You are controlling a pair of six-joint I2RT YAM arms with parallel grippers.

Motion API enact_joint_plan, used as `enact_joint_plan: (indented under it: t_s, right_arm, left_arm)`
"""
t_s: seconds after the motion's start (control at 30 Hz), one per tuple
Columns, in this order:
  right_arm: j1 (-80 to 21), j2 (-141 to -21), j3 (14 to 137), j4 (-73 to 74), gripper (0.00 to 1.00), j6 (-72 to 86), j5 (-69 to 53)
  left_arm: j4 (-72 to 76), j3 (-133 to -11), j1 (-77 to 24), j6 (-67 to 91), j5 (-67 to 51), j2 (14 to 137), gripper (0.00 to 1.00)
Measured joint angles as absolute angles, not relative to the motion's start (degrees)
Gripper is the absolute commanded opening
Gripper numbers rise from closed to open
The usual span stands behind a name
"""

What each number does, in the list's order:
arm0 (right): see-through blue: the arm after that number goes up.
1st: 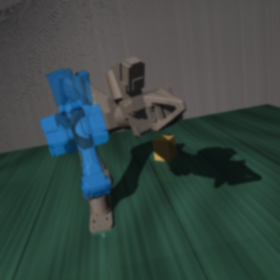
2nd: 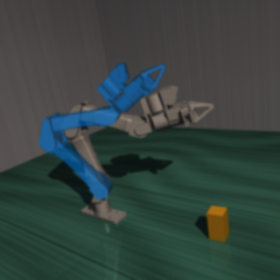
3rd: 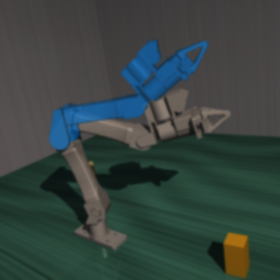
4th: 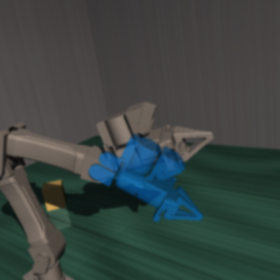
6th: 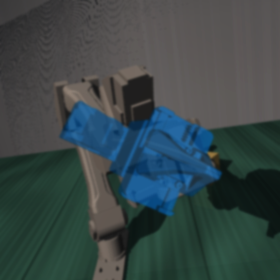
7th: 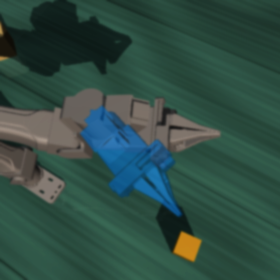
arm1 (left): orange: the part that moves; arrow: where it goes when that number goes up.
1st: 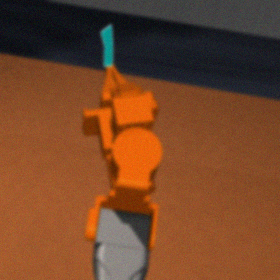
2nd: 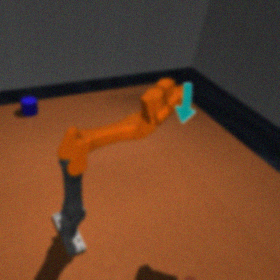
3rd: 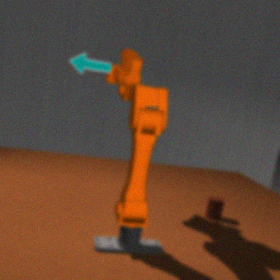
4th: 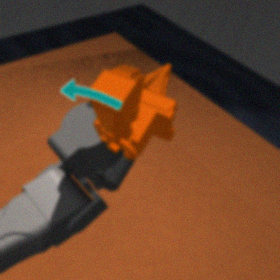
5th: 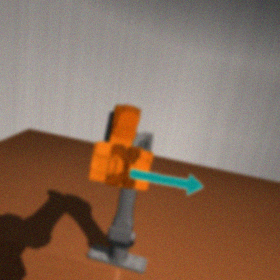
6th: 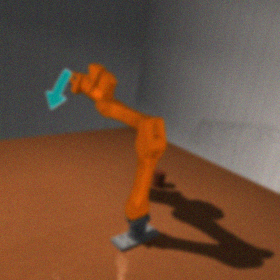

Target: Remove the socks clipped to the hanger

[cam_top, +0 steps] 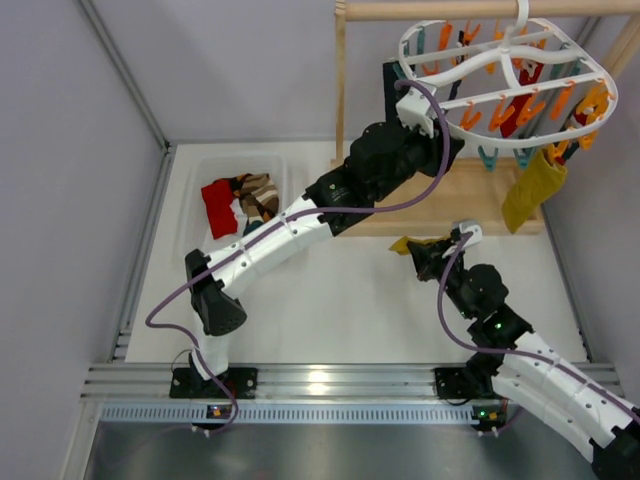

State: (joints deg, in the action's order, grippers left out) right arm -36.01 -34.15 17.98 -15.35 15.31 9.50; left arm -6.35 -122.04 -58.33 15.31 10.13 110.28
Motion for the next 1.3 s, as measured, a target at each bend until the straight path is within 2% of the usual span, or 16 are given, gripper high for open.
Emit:
enact_joint_plan:
  t_s: [0.03,0.1,0.2,0.23,0.27,0.47,0.63,0.77,0.9,1.1,1.3]
  right_arm:
    - [-36.0,-33.5,18.0,-14.8,0.00,15.6,9.5]
    - [-36.0,-32.1,18.0,-13.5,0.00,15.8,9.3]
    - [-36.0,-29.5,18.0,-10.8,0.00,16.4,9.1]
    - [-36.0,-28.8,18.0,-9.9,0.00,16.7,9.1]
    - [-36.1,-27.7,18.0,-8.7,0.00,16.8,9.1]
    - [-36.1,-25.4,18.0,-3.2,0.00,17.9,9.1]
    - [-36.1,-29.2,18.6,-1.7,0.00,18.7,8.7]
    - [-36.1,-35.4,20.8,-2.3,0.00,19.6,7.4]
    - [-36.2,-44.2,24.7,-4.7,0.00,20.7,4.5]
    - [-41.0,-64.6,41.0,-9.1,0.00,20.9,1.5]
    - [-48.0,-88.8,68.2,-11.3,0.00,18.1,-2.1]
  left_arm:
    - [-6.3,-122.0,-58.3,15.4,10.2,110.3,0.46]
    - [-5.7,-120.9,-58.3,15.5,10.4,110.1,0.67]
    - [-4.9,-115.4,-58.2,15.8,11.1,107.9,0.82]
    - [-4.9,-113.3,-58.2,15.7,11.6,107.0,0.88]
    - [-4.7,-110.6,-58.2,15.7,12.5,105.8,0.99]
    - [-6.0,-92.3,-58.2,15.7,22.1,93.6,0.99]
    - [-16.5,-78.8,-58.1,21.3,36.1,74.6,0.99]
    - [-27.9,-73.6,-57.4,26.2,44.6,59.4,0.99]
    - [-39.8,-72.6,-56.9,29.7,46.5,50.0,0.99]
    - [-49.1,-64.4,-56.9,30.2,48.0,36.3,0.99]
    - [-51.8,-59.1,-56.9,32.5,52.8,33.7,0.99]
